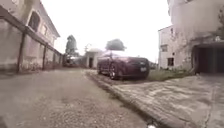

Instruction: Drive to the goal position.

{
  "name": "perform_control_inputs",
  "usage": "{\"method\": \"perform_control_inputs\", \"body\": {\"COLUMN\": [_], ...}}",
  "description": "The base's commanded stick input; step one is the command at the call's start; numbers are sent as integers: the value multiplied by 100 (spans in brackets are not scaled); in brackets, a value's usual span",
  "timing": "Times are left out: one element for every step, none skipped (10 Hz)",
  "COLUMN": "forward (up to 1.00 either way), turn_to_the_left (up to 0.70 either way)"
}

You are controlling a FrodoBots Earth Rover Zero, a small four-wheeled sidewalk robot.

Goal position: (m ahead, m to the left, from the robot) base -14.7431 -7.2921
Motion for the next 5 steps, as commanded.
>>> {"method": "perform_control_inputs", "body": {"forward": [100,100,100,100,100], "turn_to_the_left": [27,27,27,27,27]}}
